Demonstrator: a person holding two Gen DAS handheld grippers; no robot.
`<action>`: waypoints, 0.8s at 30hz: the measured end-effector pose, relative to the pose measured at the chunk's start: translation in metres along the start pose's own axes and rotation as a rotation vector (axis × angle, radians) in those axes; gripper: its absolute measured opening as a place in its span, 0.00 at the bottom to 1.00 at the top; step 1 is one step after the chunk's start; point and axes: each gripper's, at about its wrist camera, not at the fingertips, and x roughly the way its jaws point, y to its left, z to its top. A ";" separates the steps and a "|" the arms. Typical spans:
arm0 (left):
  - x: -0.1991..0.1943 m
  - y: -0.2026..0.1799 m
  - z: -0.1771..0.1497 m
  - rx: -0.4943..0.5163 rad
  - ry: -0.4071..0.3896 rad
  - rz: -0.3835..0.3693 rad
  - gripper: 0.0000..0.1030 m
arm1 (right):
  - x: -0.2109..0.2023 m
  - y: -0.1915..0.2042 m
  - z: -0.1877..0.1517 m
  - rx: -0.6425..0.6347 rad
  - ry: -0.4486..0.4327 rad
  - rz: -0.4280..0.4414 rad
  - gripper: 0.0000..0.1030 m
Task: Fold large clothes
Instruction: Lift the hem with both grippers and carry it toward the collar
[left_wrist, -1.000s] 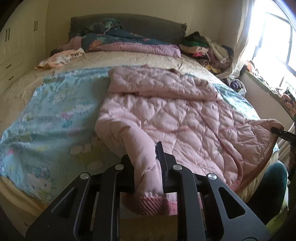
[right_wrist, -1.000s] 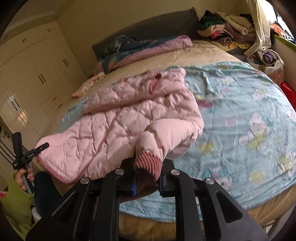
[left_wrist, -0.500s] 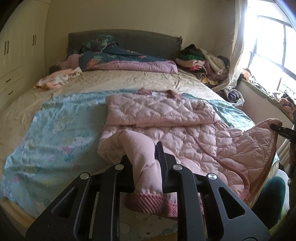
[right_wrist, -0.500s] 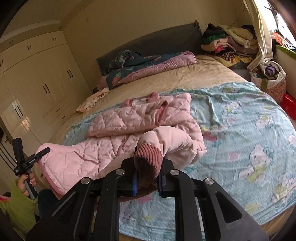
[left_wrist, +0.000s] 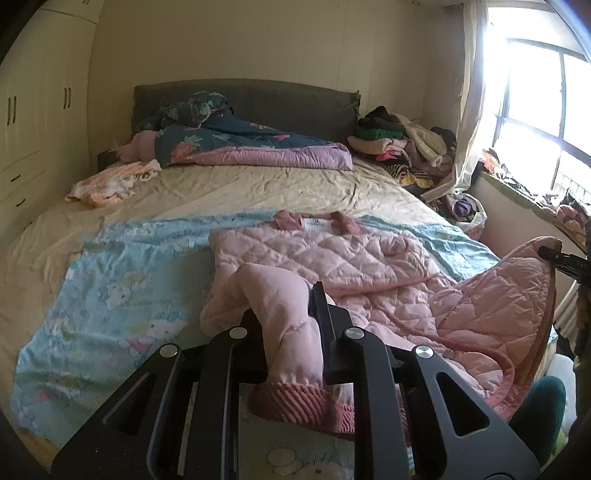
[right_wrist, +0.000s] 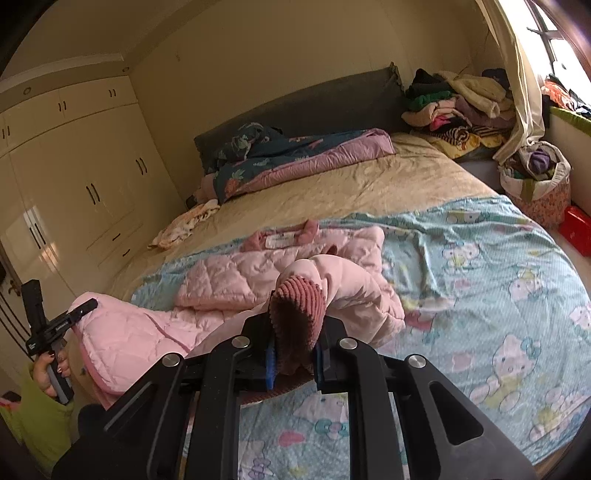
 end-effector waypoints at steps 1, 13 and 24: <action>0.000 0.001 0.003 -0.003 -0.005 -0.001 0.10 | 0.001 0.001 0.004 0.000 -0.005 0.000 0.13; 0.008 0.014 0.042 -0.041 -0.043 -0.006 0.10 | 0.004 0.008 0.038 -0.006 -0.050 -0.003 0.13; 0.034 0.032 0.076 -0.085 -0.048 0.023 0.10 | 0.021 0.001 0.070 0.033 -0.090 -0.008 0.13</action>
